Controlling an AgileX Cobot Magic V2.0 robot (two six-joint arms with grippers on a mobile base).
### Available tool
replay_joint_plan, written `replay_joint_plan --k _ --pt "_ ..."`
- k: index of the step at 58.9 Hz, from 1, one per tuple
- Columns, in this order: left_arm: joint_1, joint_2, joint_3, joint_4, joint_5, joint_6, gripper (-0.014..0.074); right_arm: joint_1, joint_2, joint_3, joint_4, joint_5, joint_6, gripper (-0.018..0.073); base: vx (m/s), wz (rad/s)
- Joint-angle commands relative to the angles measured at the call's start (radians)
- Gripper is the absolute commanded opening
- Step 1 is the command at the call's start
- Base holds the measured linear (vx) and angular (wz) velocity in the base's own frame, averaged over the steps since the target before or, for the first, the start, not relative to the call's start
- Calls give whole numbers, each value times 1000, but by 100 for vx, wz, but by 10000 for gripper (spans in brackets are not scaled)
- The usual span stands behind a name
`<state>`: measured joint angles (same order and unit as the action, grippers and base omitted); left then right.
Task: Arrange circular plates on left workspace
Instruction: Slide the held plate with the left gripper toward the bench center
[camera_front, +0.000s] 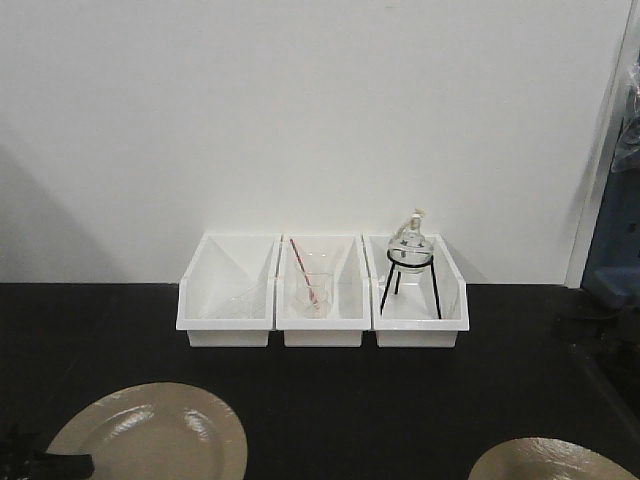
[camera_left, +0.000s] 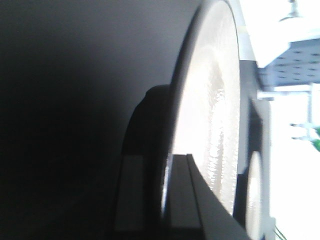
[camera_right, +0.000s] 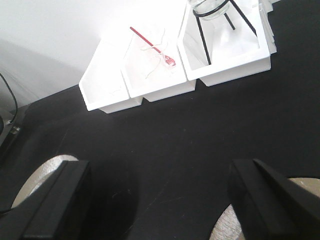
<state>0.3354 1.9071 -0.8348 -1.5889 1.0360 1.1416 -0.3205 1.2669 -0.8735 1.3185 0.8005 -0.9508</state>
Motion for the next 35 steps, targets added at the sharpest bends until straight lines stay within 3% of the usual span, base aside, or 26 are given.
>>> replay_joint_plan --k 1,16,27,35 --pt "-82 -49 -64 -108 109 -2 -1 -1 -20 -36 58 7 -11 593 0 0" --pt "-276 -42 -229 -162 -79 -74 -1 -1 -20 -36 57 25 -12 593 0 0" --pt "-367 47 -345 -163 -76 -152 -1 -1 -20 -36 53 35 -12 593 0 0" --pt "-412 113 -402 -175 -81 -156 -1 -1 -20 -36 48 35 -12 593 0 0"
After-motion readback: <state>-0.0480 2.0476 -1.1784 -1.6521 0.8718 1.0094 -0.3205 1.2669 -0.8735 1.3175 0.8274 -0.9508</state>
